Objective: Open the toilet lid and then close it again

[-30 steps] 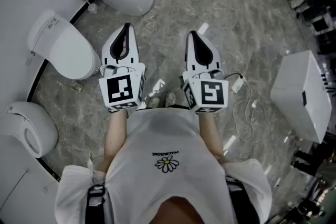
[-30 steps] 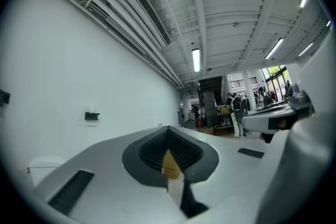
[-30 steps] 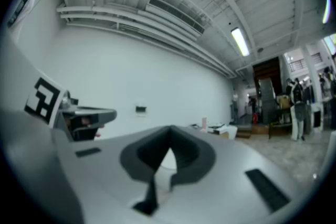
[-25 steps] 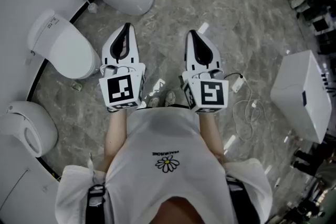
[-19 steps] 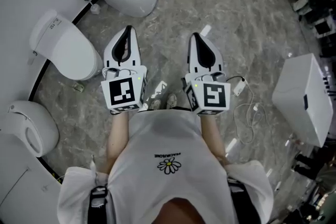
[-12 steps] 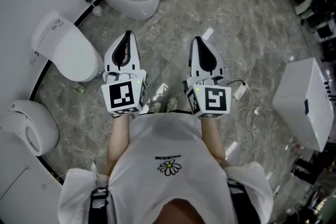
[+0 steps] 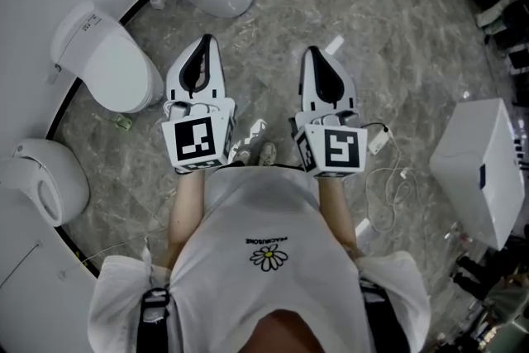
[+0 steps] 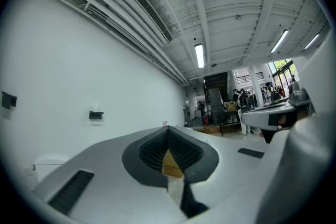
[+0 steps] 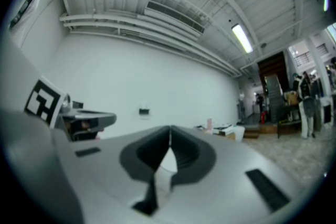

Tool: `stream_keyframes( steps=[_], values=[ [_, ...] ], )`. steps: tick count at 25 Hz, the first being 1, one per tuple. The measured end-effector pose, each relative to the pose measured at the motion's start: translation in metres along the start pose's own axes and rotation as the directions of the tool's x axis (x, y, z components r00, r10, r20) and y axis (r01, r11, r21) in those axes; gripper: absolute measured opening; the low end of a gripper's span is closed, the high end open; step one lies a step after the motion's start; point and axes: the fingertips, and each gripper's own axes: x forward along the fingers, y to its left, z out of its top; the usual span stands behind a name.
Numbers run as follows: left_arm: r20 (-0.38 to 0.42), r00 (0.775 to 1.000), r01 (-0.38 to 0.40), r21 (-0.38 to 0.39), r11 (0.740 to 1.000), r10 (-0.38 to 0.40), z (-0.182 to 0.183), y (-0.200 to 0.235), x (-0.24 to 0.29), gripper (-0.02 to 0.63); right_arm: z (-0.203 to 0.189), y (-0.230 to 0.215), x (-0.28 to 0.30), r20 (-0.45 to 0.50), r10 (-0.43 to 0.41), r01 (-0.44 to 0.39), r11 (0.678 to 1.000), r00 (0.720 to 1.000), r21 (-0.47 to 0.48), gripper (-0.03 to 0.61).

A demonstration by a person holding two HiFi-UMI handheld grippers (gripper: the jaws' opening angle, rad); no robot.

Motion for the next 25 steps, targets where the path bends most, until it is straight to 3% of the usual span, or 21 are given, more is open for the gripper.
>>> stream_keyframes(
  steps=[11, 15, 19, 25],
  values=[
    [0.016, 0.999, -0.029, 0.034, 0.999, 0.028, -0.004, -0.024, 0.004, 0.021, -0.011, -0.023, -0.002, 0.016, 0.047, -0.047, 0.999, 0.999, 0.027, 0.031],
    [0.028, 0.998, -0.049, 0.009, 0.999, 0.049, -0.003, -0.019, 0.007, 0.021, -0.009, -0.020, 0.008, 0.020, 0.075, -0.075, 0.997, 0.997, 0.029, 0.031],
    [0.028, 0.997, -0.067, 0.036, 0.997, 0.066, -0.005, -0.010, 0.012, 0.020, -0.014, -0.015, 0.018, 0.020, 0.099, -0.100, 0.995, 0.995, 0.028, 0.031],
    [0.033, 0.997, -0.073, 0.016, 0.997, 0.072, -0.012, 0.014, 0.049, 0.021, -0.015, -0.021, 0.054, 0.016, 0.086, -0.086, 0.996, 0.996, -0.005, 0.031]
  ],
)
